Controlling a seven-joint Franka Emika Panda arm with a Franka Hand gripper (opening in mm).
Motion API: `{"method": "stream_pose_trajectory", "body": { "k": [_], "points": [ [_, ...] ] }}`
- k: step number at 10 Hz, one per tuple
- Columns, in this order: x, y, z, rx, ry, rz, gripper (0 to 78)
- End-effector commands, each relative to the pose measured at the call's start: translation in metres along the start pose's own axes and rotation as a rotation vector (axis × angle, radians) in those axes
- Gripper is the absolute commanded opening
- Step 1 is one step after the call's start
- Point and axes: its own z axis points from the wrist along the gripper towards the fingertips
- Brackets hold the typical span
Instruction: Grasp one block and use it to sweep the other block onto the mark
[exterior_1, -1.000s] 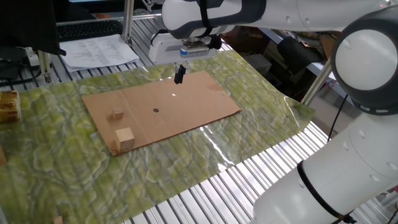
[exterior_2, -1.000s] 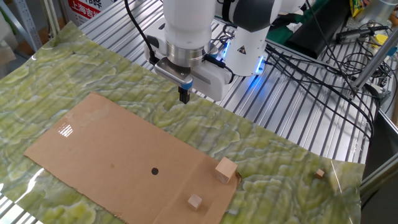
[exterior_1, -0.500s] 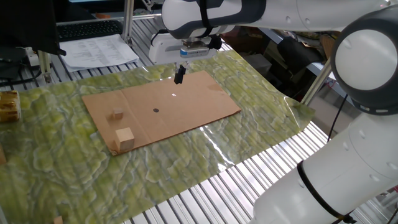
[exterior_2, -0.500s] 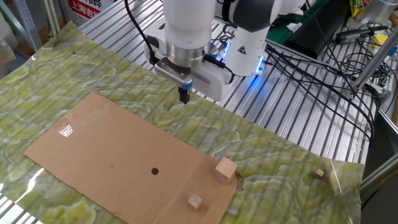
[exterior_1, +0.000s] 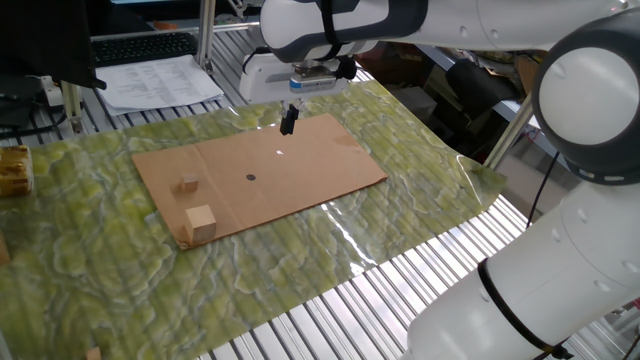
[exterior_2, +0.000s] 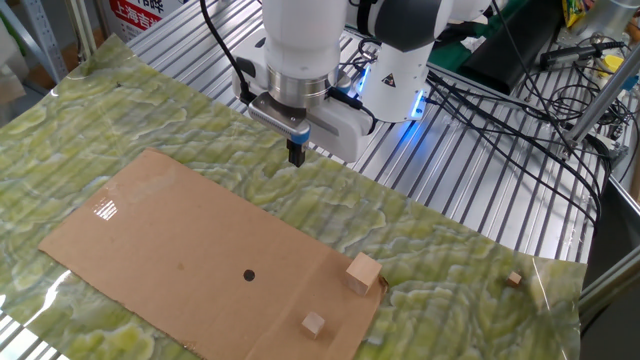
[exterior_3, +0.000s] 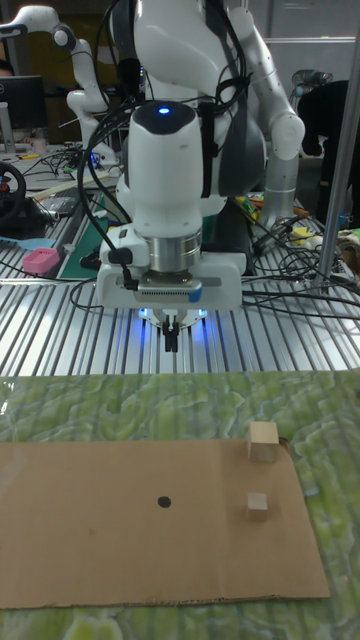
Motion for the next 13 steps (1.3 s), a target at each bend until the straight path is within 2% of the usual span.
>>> {"method": "stream_pose_trajectory", "body": {
  "k": [1, 13],
  "points": [
    [-0.0006, 0.0, -0.0013, -0.001, -0.003, -0.001, 0.0],
    [-0.0008, 0.0001, -0.0006, -0.014, 0.009, -0.01, 0.0]
  ]
}}
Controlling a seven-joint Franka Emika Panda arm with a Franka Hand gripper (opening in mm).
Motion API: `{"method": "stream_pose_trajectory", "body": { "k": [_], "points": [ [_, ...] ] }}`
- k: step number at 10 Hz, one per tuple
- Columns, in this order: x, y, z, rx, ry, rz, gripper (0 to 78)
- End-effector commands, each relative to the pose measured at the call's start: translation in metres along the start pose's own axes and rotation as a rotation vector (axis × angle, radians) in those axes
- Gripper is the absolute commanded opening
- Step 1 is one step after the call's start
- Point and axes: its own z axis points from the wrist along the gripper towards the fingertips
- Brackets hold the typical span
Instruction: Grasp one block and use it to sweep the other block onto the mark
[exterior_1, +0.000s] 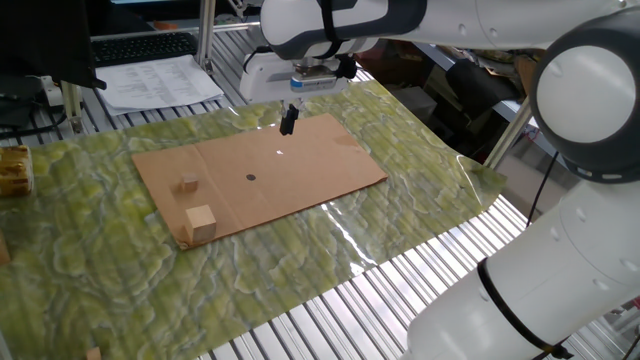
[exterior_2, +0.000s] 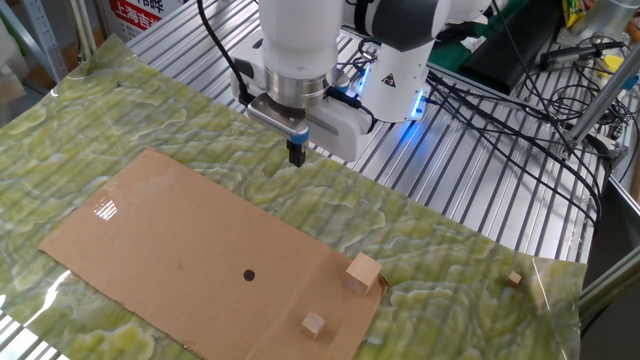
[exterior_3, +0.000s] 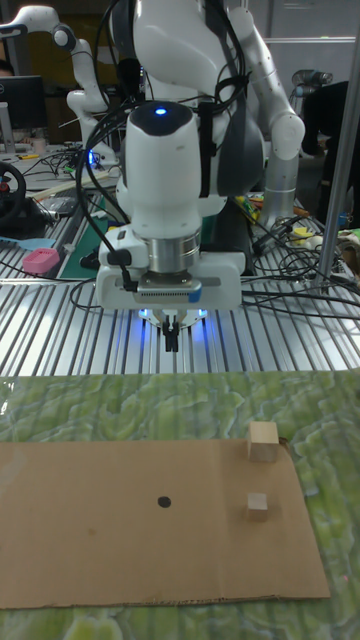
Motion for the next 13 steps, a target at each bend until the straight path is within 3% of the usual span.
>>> {"method": "stream_pose_trajectory", "body": {
  "k": [1, 4, 13],
  "points": [
    [-0.001, 0.0, 0.001, 0.0, -0.004, 0.004, 0.0],
    [-0.003, 0.001, 0.011, -0.001, -0.011, 0.008, 0.0],
    [-0.006, 0.001, 0.012, -0.002, -0.021, 0.008, 0.0]
  ]
}}
